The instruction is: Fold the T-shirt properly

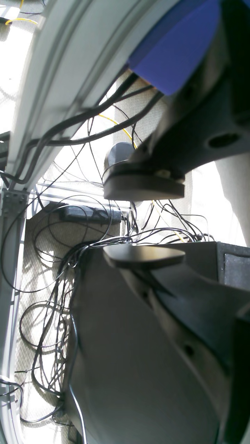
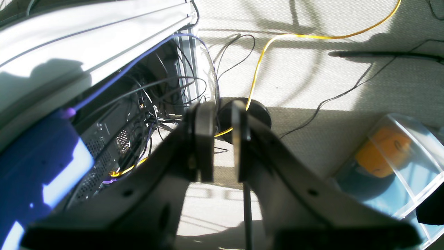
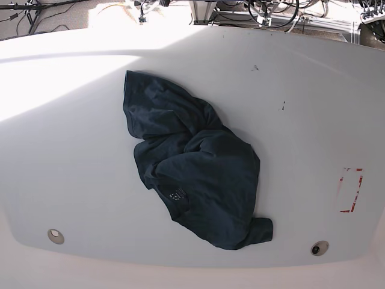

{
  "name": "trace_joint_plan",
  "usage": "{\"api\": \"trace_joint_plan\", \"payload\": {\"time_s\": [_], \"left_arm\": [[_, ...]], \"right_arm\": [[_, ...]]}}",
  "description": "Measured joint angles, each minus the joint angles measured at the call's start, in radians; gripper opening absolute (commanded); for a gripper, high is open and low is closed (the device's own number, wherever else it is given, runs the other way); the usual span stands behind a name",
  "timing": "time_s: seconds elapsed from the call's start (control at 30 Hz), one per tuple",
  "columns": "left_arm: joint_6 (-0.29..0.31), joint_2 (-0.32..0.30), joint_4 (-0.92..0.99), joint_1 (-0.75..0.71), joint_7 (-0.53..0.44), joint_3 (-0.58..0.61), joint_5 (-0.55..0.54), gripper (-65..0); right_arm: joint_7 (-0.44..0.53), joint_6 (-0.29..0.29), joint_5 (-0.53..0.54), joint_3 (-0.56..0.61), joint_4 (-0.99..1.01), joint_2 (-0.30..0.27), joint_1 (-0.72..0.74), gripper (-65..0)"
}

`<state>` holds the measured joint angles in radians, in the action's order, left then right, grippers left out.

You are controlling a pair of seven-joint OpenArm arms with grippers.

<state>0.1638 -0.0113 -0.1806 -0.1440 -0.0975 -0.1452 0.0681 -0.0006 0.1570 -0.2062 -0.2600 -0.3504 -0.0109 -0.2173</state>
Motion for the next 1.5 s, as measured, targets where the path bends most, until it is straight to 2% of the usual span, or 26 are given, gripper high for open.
{"api": "trace_joint_plan", "payload": {"time_s": [1.07,1.5], "left_arm": [[-0.006,-0.008,0.001,-0.007,-0.007,0.004,0.003,-45.9],[-0.006,-0.010,-0.039,-0.027,-0.004,0.001,0.003,-46.1]], "right_arm": [[0.006,-0.001,0.000,-0.001,0.002,-0.001,-0.018,-56.8],[0.013,-0.001,0.011,0.000,-0.083,0.000,-0.084,-56.9]]}}
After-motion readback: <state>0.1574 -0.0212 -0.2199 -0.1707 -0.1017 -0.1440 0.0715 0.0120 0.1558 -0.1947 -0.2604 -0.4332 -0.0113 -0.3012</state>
